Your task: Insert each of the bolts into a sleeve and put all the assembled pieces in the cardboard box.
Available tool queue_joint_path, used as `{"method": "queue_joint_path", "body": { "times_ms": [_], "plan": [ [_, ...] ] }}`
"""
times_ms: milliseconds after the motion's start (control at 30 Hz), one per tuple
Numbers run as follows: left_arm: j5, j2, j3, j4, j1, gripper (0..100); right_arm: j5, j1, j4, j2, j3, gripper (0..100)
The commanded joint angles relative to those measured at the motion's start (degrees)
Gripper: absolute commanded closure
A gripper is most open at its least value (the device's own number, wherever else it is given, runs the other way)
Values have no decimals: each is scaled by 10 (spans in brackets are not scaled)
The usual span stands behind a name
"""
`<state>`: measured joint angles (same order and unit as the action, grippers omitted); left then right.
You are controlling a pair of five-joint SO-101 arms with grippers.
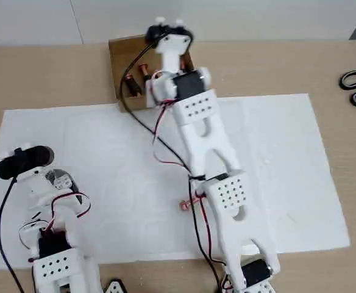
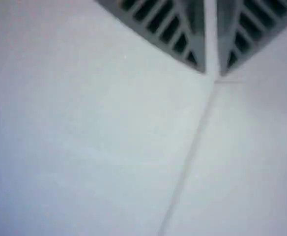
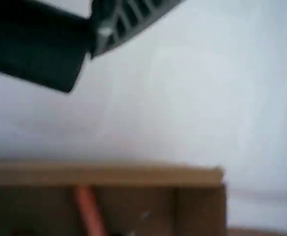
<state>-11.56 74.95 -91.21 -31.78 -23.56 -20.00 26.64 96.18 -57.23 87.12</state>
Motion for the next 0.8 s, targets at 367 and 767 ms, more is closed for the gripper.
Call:
{"method": "queue_joint_path", "body": {
  "times_ms": [367, 767],
  "plan": [
    [-4, 7, 3, 12, -2, 993, -112, -43, 12, 73, 32, 991],
    [-4, 7, 3, 12, -2, 993, -247, -47, 15, 69, 32, 989]
  ]
}}
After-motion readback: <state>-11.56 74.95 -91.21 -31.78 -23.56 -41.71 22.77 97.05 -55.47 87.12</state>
